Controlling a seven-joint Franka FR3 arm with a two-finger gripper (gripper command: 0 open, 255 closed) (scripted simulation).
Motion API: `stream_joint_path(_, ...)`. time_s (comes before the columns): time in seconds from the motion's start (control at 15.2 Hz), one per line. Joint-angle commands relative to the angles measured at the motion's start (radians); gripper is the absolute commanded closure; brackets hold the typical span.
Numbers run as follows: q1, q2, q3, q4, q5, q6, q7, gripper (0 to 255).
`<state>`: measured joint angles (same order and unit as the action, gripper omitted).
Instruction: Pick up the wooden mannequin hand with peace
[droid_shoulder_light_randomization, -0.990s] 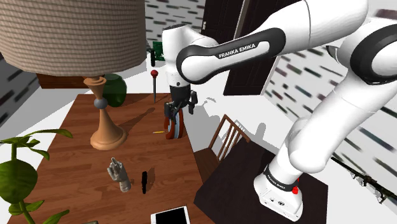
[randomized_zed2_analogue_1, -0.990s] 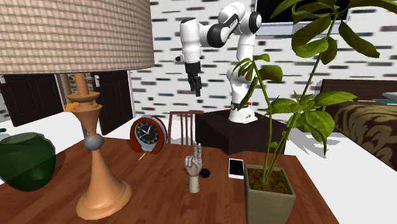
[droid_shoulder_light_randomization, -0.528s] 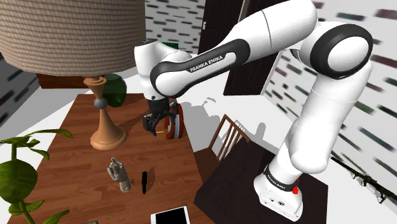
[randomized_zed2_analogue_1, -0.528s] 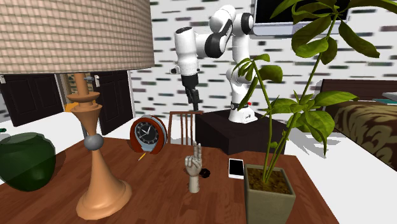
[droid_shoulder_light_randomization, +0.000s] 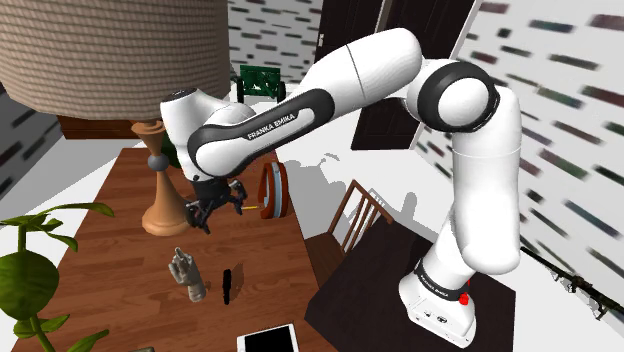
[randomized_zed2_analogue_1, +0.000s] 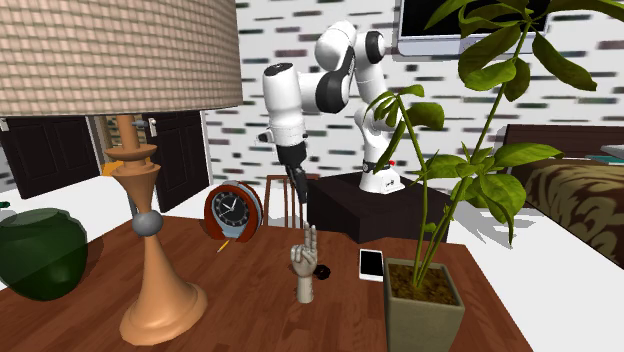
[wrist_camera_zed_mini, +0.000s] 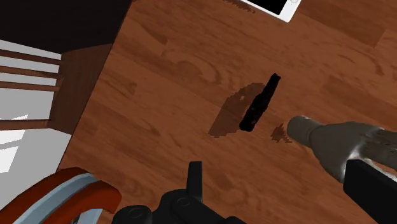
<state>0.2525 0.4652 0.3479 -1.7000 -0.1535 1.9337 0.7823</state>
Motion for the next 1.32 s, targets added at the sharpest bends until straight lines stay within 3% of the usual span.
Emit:
stream_joint_path(0.0, 0.033, 0.084, -0.003, 0.087, -0.018, -0.012, 0.030, 0)
stream_joint_path(0.33, 0.117, 0.308, -0.023, 0.364, -0.052, -0.079, 0.070, 0)
stream_joint_path(0.59, 0.197, 0.524, -0.042, 0.675, -0.067, -0.179, 0.079, 0)
stream_joint_path(1.19, 0.201, 0.578, -0.051, 0.670, -0.075, -0.119, 0.080, 0)
stream_joint_path(1.25, 0.200, 0.578, -0.051, 0.670, -0.075, -0.120, 0.080, 255)
